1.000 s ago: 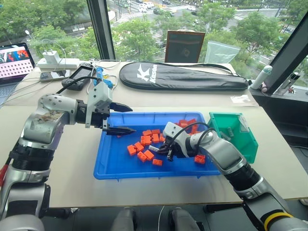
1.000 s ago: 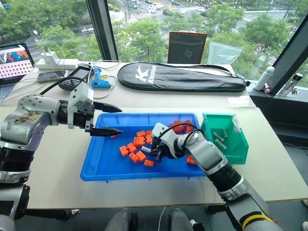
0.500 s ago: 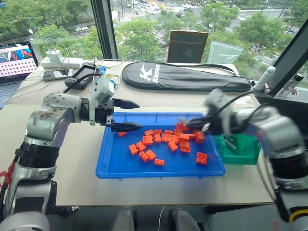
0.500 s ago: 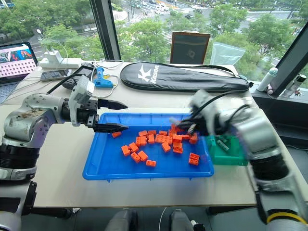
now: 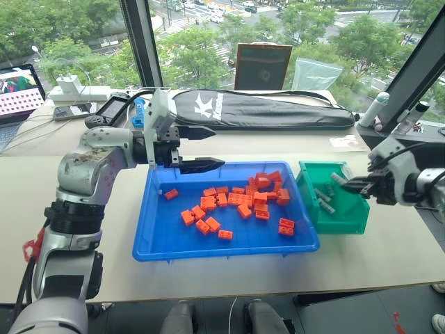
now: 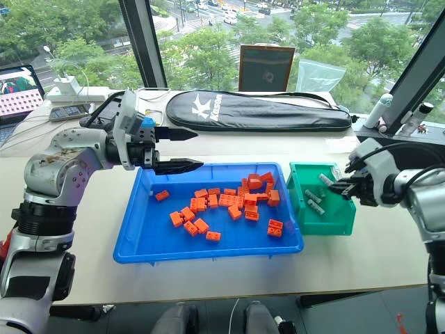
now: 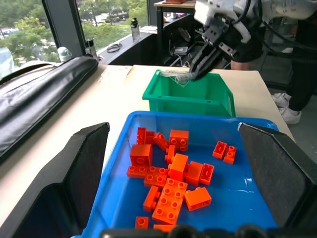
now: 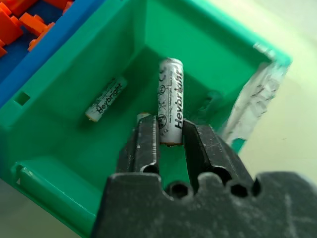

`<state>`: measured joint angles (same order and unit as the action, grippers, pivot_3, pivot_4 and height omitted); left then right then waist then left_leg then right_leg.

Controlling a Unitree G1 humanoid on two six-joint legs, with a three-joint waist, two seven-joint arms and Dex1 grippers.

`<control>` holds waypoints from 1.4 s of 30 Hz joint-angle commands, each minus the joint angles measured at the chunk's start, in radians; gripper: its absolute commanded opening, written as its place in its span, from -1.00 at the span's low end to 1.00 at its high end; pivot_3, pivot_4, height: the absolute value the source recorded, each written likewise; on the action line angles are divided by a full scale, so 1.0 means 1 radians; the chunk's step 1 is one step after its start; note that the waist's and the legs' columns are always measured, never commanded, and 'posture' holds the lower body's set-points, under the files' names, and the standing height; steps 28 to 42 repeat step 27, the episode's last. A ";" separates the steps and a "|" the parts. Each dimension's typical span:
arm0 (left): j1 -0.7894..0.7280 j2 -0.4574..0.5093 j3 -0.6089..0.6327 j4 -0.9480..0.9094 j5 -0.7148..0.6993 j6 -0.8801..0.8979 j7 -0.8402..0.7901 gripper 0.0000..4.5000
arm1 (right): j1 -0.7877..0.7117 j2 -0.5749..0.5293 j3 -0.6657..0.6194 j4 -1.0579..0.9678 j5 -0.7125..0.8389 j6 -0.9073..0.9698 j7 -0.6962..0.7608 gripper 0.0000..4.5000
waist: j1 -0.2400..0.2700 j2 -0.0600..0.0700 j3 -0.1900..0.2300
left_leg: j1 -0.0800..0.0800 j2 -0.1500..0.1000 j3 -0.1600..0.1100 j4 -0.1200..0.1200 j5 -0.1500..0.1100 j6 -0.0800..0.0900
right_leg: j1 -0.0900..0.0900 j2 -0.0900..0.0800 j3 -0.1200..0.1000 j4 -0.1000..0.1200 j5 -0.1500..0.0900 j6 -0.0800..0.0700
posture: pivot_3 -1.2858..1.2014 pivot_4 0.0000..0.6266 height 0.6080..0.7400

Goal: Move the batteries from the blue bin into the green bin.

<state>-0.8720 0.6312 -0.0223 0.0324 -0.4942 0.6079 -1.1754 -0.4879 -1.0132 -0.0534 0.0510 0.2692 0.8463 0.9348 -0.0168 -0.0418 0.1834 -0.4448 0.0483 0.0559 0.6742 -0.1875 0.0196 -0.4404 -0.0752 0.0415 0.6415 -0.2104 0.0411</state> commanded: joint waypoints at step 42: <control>0.190 0.140 0.187 -0.114 -0.022 0.033 0.192 1.00 | 0.223 0.144 -0.541 -0.173 0.311 -0.196 -0.057 0.88 | 0.006 0.000 0.000 | 0.001 0.000 0.000 0.000 0.000 0.000 | 0.002 -0.001 0.000 -0.001 0.000 0.001 | 0.03 -0.52 0.90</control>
